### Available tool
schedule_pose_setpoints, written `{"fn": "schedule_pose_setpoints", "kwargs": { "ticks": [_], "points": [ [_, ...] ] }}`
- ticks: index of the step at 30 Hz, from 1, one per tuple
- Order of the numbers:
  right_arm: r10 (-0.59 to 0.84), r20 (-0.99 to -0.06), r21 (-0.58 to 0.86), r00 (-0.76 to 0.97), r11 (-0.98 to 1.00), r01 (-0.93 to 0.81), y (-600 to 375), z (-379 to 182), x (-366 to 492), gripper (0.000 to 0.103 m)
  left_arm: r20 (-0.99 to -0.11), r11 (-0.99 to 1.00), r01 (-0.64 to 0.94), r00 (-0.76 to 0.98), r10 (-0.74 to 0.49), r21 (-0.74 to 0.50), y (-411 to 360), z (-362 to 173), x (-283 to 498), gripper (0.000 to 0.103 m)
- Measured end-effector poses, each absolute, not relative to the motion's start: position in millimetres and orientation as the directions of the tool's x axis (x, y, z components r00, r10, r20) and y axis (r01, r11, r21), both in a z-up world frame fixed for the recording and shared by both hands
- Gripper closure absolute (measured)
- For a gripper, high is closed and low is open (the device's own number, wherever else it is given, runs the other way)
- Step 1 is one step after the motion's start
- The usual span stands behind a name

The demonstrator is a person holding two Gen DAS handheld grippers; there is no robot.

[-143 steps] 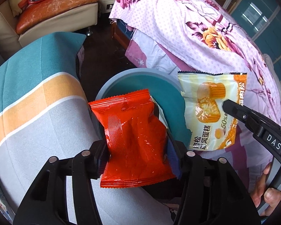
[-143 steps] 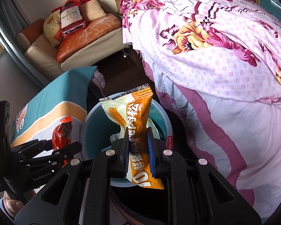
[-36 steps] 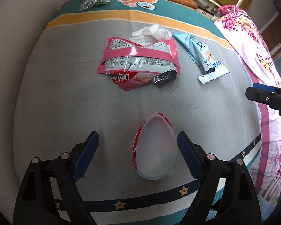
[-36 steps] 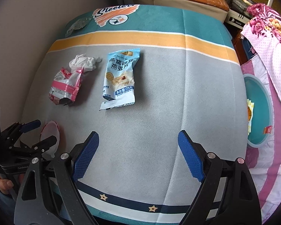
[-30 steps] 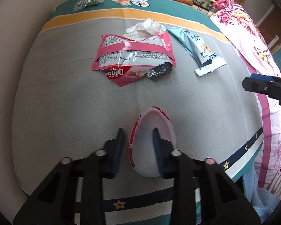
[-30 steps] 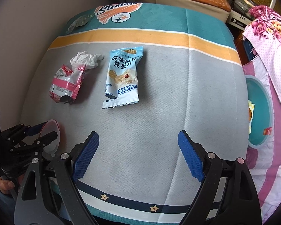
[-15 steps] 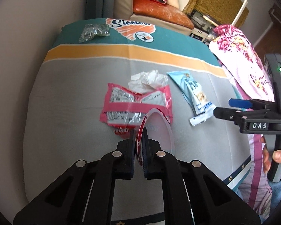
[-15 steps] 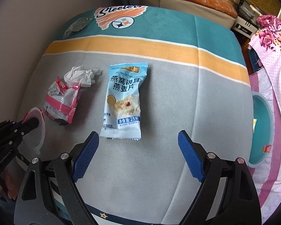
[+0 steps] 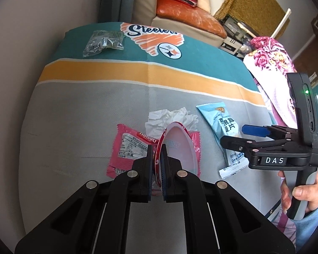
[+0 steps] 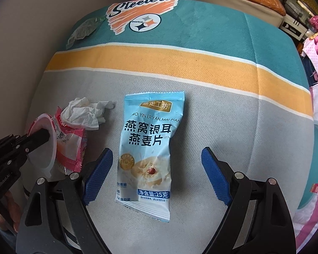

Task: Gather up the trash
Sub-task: 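Grasp the white red-rimmed cup with the left gripper while the right gripper grasps the blue snack bag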

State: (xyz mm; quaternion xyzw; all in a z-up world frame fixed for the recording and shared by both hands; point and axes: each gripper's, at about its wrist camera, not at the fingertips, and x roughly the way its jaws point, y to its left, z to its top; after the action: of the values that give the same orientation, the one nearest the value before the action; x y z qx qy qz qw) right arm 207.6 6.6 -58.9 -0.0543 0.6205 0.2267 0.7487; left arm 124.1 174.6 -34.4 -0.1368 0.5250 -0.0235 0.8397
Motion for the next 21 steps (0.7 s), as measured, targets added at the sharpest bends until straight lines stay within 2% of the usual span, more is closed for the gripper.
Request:
{"fn": "schedule_pose_setpoints", "kwargs": {
  "ticks": [2,3,6,21],
  "points": [
    [0.283,-0.952,0.212,0.115,0.884,-0.416,6,-61,206,0.043,-0.877,0.963,-0.102,0.446,-0.18,-0.25,170,-34,124,0.096],
    [0.288,-0.952,0.222,0.102,0.88,-0.419,5,-63,205,0.064,-0.877,0.963,-0.101,0.445,-0.18,-0.248,168,-34,125,0.096],
    [0.309,-0.944,0.235,0.114,0.874,-0.426,-1,-58,200,0.077,-0.881,0.965,-0.096,0.44,-0.177,-0.242,160,-34,126,0.096],
    [0.346,-0.903,0.254,0.257,0.909,-0.331,-92,-15,186,0.08,-0.883,0.98,0.017,0.429,-0.187,-0.2,84,-20,139,0.096]
  ]
}}
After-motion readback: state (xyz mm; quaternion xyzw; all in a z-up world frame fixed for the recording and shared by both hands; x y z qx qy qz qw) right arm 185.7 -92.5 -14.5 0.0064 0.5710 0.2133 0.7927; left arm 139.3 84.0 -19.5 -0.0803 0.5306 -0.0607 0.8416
